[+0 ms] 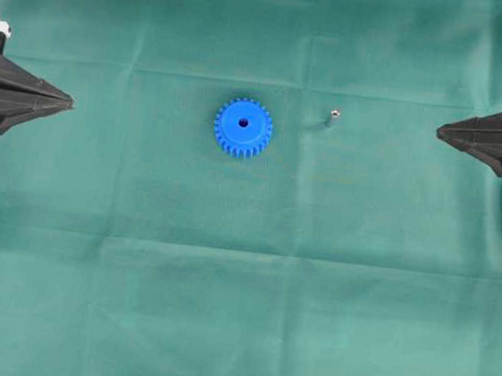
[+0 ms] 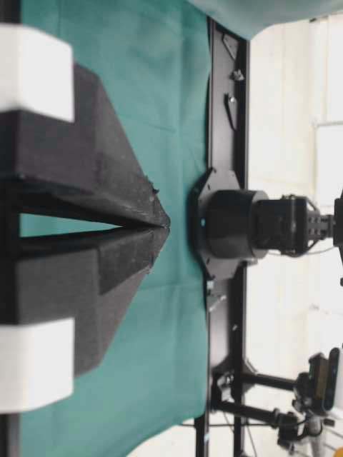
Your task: Insert the shaft placed at a random location into the center hole of the medium gear at another random location.
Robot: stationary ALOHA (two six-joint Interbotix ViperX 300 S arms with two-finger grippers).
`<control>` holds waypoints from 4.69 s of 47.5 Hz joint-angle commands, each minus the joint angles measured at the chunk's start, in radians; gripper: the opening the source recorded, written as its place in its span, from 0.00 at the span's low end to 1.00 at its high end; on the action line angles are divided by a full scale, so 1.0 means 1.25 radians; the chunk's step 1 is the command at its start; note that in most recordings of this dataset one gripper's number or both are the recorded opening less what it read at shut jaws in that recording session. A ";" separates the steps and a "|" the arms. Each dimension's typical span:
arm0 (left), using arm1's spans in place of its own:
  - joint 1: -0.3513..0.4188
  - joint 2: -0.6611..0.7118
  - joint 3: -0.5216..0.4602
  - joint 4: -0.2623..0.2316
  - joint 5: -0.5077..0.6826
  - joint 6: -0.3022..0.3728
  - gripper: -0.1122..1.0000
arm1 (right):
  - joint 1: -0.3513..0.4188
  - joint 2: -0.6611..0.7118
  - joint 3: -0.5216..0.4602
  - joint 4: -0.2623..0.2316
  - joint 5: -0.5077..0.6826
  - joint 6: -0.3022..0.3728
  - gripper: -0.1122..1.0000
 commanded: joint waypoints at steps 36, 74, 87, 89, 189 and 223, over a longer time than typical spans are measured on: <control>0.001 -0.007 -0.032 0.009 0.059 -0.007 0.10 | -0.146 0.243 0.007 0.001 -0.097 0.002 0.82; 0.001 -0.006 -0.028 0.009 0.061 -0.007 0.10 | -0.207 0.788 -0.048 0.013 -0.364 0.006 0.79; 0.002 -0.005 -0.027 0.009 0.061 -0.009 0.10 | -0.209 0.834 -0.064 0.015 -0.361 0.006 0.79; 0.001 -0.005 -0.027 0.009 0.061 -0.009 0.10 | -0.209 0.834 -0.063 0.015 -0.360 0.006 0.79; 0.002 0.000 -0.027 0.009 0.065 -0.009 0.10 | -0.167 0.696 -0.202 0.018 -0.121 0.009 0.22; 0.001 0.000 -0.027 0.009 0.065 -0.009 0.10 | -0.126 0.827 -0.398 0.011 -0.055 0.004 0.22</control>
